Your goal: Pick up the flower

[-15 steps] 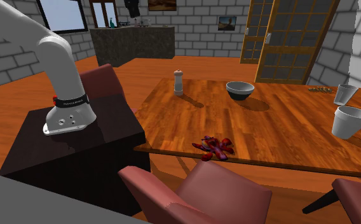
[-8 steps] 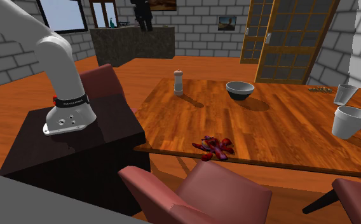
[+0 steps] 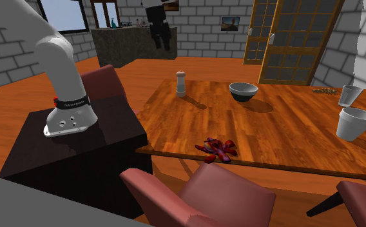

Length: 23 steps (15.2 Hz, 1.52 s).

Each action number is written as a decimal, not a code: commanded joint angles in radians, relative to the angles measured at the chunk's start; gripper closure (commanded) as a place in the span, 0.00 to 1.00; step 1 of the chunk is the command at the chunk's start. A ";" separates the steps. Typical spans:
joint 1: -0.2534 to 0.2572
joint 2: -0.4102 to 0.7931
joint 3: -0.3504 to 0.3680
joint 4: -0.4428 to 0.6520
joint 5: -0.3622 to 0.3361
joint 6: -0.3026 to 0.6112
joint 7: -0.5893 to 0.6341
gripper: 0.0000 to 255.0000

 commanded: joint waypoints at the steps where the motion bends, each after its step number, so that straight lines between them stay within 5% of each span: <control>1: -0.005 0.061 -0.041 -0.002 -0.004 0.062 -0.048 0.00; 8: 0.001 0.303 -0.166 0.060 0.047 0.231 -0.224 0.00; 15: -0.004 0.589 -0.245 0.190 0.227 0.347 -0.465 0.00; 23: -0.126 0.923 -0.197 0.423 0.454 0.384 -0.719 0.00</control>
